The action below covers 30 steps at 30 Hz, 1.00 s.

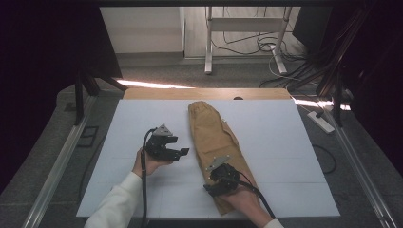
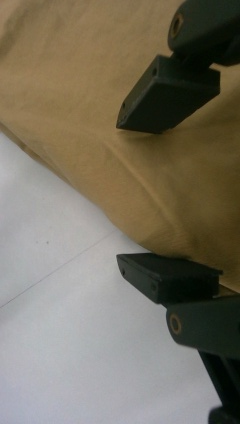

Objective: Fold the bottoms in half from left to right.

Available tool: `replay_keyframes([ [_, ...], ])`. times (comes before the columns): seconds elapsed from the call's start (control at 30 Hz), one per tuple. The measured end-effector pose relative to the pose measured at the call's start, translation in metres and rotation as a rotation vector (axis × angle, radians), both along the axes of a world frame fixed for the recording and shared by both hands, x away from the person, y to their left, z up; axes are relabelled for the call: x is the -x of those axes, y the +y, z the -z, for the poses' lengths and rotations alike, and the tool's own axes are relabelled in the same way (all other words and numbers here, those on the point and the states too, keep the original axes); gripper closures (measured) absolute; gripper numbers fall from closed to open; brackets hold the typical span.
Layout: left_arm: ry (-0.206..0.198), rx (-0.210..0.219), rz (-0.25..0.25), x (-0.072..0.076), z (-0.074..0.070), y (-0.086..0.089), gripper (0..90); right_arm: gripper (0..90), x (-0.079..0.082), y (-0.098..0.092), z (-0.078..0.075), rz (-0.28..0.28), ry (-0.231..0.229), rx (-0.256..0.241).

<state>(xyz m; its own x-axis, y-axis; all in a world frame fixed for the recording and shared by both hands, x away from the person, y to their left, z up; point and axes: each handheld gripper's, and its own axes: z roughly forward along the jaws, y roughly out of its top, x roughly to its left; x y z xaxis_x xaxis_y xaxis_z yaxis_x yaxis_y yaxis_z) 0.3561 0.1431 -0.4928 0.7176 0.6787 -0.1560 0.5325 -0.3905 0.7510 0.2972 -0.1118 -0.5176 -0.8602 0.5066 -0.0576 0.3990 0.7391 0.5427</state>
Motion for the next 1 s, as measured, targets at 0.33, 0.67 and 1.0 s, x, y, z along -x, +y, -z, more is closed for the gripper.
replay_keyframes([
  [0.33, -0.006, -0.012, -0.004, 0.001, 0.000, 0.000, 26.3, 76.3, -0.003, -0.010, -0.007, 0.029, 0.048, 0.002],
  [0.67, -0.006, -0.018, -0.004, 0.000, 0.001, 0.001, 26.3, 86.7, -0.003, -0.015, -0.009, 0.032, 0.063, -0.020],
  [1.0, -0.009, -0.018, -0.010, -0.001, 0.001, 0.003, 26.3, 86.7, 0.016, -0.002, -0.012, -0.042, 0.143, -0.109],
])
